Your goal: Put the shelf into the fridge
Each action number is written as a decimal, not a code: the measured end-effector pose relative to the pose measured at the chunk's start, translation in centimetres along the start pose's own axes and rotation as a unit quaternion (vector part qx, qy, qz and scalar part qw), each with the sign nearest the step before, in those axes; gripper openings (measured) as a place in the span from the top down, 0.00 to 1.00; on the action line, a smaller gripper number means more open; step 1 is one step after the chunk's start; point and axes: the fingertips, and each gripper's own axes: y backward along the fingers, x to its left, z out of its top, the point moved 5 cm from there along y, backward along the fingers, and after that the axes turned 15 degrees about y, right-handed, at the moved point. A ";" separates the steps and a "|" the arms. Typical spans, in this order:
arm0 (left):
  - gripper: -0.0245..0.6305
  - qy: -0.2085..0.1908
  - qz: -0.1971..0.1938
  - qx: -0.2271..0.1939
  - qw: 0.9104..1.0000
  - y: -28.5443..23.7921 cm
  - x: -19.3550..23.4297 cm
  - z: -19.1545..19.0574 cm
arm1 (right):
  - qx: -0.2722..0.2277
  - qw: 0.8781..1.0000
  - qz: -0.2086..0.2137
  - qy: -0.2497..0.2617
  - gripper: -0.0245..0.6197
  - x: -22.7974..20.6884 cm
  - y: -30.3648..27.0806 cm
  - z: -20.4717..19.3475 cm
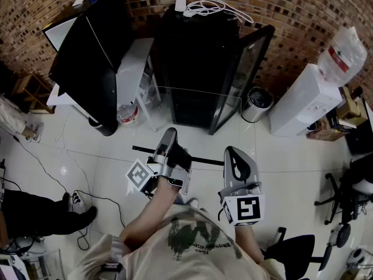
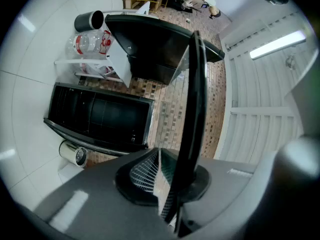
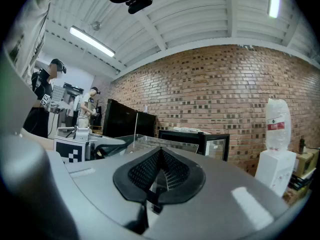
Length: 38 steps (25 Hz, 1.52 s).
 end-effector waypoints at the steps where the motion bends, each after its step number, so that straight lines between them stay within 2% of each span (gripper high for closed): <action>1: 0.93 -0.001 0.000 0.000 1.000 -0.1 0.1 -0.1 | -0.001 1.000 -0.001 -0.001 0.96 -0.1 0.0 -0.1; 8: 0.93 0.005 0.003 -0.003 1.000 -1.2 1.0 0.0 | -0.001 1.000 -0.002 -0.003 0.96 -1.0 -0.6 -0.7; 21: 0.93 0.017 0.008 0.003 1.000 -7.3 3.3 1.9 | 0.013 1.000 -0.010 0.001 0.96 -3.8 -5.7 -2.3; 30: 0.93 0.019 0.009 0.010 1.000 -12.9 4.6 5.6 | 0.033 0.999 0.000 -0.002 0.96 -5.0 -12.0 -3.3; 38: 0.93 0.024 0.025 0.014 0.999 -17.2 6.0 9.0 | 0.056 0.998 0.001 -0.001 0.96 -6.1 -17.6 -3.9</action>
